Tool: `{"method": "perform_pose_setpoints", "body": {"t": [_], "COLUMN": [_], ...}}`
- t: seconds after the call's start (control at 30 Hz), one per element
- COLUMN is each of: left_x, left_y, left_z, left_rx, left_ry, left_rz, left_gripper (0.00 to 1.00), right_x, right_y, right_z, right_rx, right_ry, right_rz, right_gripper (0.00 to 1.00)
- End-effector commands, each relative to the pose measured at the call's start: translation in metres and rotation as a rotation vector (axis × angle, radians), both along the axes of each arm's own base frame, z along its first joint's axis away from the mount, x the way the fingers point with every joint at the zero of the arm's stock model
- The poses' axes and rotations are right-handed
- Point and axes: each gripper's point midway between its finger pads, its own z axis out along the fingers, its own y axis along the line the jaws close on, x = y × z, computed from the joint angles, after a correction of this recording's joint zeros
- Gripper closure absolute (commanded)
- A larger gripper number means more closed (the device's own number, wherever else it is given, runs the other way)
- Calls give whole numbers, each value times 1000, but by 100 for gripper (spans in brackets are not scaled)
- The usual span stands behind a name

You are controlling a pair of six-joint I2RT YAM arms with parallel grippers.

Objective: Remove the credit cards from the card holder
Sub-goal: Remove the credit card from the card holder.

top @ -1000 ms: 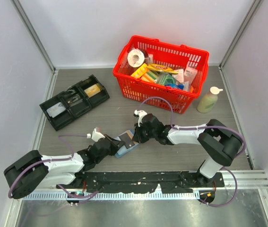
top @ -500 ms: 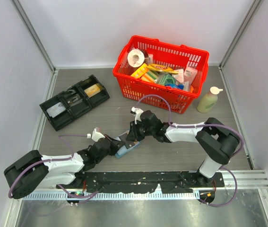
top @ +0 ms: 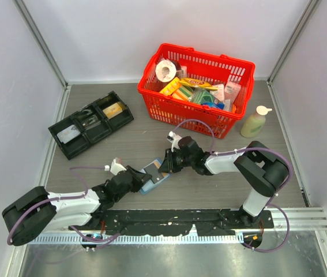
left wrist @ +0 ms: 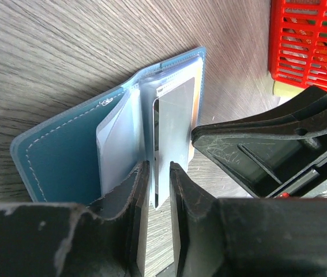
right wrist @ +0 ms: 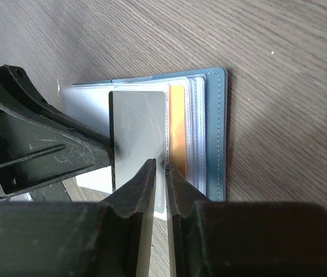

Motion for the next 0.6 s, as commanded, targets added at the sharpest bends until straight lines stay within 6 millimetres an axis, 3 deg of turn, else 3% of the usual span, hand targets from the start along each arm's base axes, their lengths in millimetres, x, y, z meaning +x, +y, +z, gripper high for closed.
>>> {"method": "perform_pose_setpoints", "body": {"t": [0.0, 0.37, 0.57], "left_x": [2, -1, -2], "left_y": [-4, -8, -9], "left_z": [7, 6, 12], "left_rx": [-20, -38, -55], "left_ry": [-29, -31, -52], "left_rz": [-14, -41, -53], "left_gripper": [76, 85, 84], "right_x": [-9, -8, -6], "right_y": [-13, -12, -16], "right_z": [-21, -21, -24], "right_rx": [-60, -59, -65], "right_ry": [51, 52, 59], "right_rz": [-6, -7, -16], "right_gripper": [82, 83, 83]}}
